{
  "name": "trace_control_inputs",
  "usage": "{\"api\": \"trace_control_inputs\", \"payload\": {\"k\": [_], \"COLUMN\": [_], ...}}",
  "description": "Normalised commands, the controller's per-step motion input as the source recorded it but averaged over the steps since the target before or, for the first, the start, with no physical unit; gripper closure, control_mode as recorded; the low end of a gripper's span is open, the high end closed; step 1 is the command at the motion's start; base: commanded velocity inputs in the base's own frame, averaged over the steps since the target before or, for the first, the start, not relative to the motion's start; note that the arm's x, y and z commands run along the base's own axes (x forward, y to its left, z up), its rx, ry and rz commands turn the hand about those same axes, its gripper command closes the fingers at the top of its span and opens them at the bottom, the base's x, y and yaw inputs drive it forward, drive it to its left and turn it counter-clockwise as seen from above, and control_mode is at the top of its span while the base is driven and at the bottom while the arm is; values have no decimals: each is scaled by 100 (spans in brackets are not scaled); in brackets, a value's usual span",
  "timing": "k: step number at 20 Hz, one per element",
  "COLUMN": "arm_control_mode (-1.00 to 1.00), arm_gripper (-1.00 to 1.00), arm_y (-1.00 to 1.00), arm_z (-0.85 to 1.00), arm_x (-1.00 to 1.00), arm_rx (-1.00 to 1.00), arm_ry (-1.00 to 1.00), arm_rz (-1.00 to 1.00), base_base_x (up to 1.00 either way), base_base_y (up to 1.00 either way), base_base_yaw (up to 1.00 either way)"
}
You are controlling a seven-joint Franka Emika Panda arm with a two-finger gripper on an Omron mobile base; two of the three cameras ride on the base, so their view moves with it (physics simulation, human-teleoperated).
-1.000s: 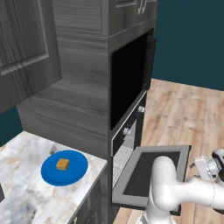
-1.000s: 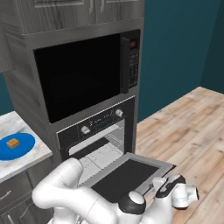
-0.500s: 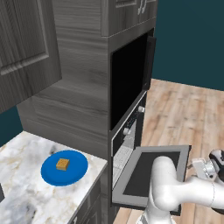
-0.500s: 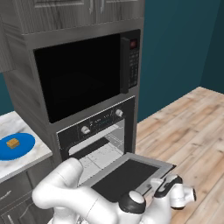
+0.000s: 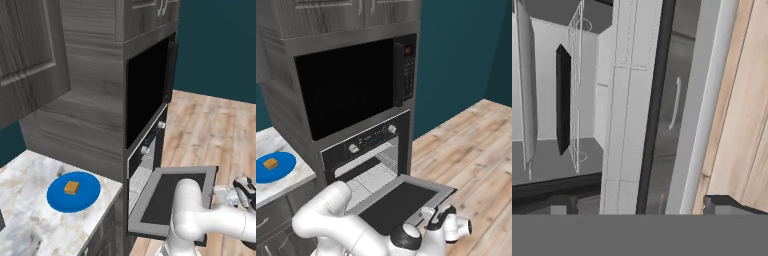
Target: Take the baked cake out of the oven and place it on the plate for cooling. Then close the oven door.
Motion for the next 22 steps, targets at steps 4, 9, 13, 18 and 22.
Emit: {"api": "trace_control_inputs", "payload": {"k": [4,9,13,18,22], "arm_control_mode": [-100,-100,-100,-100,-100], "arm_gripper": [-100,-100,-100,-100,-100], "arm_y": [-25,-27,-15,0,23], "arm_z": [-70,-73,-74,-62,-40], "arm_x": [22,28,29,33,34], "arm_rx": [18,20,24,40,46], "arm_ry": [-1,0,0,0,0], "arm_rz": [7,8,12,23,31], "base_base_x": [0,0,0,0,0], "base_base_y": [0,0,0,0,0], "base_base_yaw": [0,0,0,0,0]}}
